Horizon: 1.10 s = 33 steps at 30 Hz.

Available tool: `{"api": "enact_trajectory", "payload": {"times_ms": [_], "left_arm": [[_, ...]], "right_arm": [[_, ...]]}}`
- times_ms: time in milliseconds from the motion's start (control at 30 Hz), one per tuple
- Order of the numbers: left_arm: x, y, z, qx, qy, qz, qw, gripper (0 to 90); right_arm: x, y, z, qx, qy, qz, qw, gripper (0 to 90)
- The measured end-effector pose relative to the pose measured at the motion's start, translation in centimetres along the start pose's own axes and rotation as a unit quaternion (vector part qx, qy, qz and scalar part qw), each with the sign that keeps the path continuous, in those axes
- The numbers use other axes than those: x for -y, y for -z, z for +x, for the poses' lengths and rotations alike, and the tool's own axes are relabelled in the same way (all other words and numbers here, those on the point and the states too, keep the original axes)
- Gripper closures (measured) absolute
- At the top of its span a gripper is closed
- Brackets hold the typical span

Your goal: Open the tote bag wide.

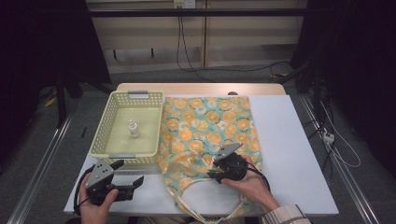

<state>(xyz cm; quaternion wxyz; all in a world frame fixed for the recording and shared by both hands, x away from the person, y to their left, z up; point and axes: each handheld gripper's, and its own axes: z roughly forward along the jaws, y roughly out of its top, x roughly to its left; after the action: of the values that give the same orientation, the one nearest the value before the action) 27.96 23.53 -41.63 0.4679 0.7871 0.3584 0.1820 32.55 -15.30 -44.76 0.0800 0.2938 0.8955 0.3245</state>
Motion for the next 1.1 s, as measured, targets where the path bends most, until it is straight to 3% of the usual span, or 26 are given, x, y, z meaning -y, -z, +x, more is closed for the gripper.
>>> {"api": "enact_trajectory", "payload": {"times_ms": [33, 167, 267, 300, 500, 667, 833, 1100], "left_arm": [[0.0, 0.0, 0.0, 0.000, 0.000, 0.000, 1.0000, 8.1], [0.0, 0.0, 0.0, 0.000, 0.000, 0.000, 1.0000, 8.1], [0.0, 0.1, 0.0, -0.001, 0.000, -0.001, 1.0000, 8.2], [0.0, 0.1, 0.0, -0.001, 0.000, -0.001, 1.0000, 8.2], [0.0, 0.1, 0.0, -0.001, 0.000, -0.001, 1.0000, 8.2], [0.0, 0.1, 0.0, -0.002, -0.001, 0.000, 1.0000, 8.1], [0.0, 0.0, 0.0, -0.005, 0.001, 0.000, 1.0000, 8.1], [0.1, 0.1, 0.1, -0.005, 0.006, 0.001, 1.0000, 8.1]], "right_arm": [[0.0, -0.1, 0.0, -0.002, 0.001, 0.005, 1.0000, 66.0], [0.0, -0.3, 0.3, 0.001, 0.015, 0.011, 0.9998, 70.1], [0.0, -0.3, 0.4, -0.003, 0.018, 0.009, 0.9998, 88.6], [0.0, -0.3, 0.4, -0.004, 0.012, 0.007, 0.9999, 90.0], [-0.2, 0.0, 0.2, 0.002, -0.002, -0.012, 0.9999, 90.0], [-0.7, 1.1, -0.3, 0.016, -0.014, -0.046, 0.9987, 90.0], [-2.0, 2.4, -1.0, 0.020, -0.027, -0.089, 0.9955, 90.0], [-3.1, 3.5, -1.8, 0.033, -0.033, -0.120, 0.9917, 90.0]]}}
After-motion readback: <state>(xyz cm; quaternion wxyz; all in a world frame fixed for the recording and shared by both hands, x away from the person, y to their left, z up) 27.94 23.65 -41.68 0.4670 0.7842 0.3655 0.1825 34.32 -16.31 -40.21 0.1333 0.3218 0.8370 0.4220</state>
